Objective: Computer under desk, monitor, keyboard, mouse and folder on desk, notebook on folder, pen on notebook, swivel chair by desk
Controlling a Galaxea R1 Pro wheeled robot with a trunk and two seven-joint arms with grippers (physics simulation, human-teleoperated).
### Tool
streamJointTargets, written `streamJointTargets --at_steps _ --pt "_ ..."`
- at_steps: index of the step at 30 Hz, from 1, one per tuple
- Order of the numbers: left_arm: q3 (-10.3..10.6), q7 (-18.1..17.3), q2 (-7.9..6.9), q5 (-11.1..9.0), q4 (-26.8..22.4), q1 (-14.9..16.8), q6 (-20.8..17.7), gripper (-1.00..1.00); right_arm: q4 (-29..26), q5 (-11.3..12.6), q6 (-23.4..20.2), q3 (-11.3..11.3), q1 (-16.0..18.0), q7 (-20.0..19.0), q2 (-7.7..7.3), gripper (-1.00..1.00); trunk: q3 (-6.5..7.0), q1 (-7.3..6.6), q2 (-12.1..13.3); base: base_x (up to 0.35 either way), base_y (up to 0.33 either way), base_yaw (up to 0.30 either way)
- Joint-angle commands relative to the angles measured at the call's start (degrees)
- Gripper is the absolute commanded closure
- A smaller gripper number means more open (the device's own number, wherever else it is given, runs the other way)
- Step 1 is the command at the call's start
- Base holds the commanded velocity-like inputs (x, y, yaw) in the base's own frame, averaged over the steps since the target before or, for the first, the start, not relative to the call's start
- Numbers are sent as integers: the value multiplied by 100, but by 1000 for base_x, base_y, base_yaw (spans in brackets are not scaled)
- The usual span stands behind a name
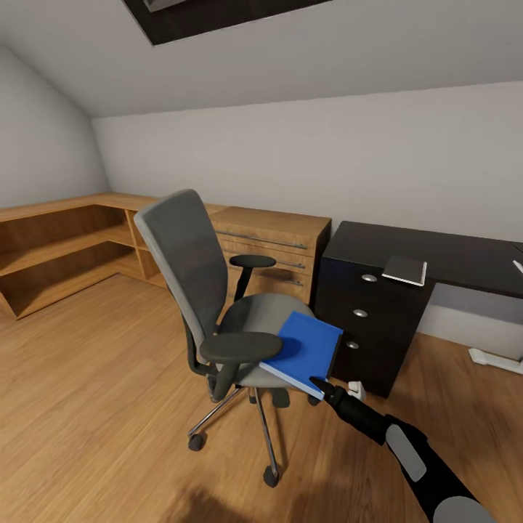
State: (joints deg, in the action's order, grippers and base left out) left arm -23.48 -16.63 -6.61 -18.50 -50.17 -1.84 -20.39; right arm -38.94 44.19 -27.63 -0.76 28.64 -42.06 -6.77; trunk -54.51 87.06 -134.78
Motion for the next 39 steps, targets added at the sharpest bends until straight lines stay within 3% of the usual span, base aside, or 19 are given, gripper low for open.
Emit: streamJointTargets --at_steps 1,9,10,39 --pt "-10 -10 1 -49 -10 -1 -52 -100 0 37 -47 -7 4 -4 0 -100 -4 -1 -2 0 0 0" --pt "-15 -8 1 -49 -10 -1 -53 -100 0 37 -53 -1 6 -4 0 -100 -4 -1 -2 0 0 0" --pt "-15 -10 1 -49 -10 -1 -53 -100 0 37 -54 1 5 -4 0 100 -4 -1 -2 0 0 0" --pt "-16 -16 1 -49 -10 -1 -51 -100 -9 37 -49 -3 4 -4 -8 100 -4 -1 -2 0 0 0"
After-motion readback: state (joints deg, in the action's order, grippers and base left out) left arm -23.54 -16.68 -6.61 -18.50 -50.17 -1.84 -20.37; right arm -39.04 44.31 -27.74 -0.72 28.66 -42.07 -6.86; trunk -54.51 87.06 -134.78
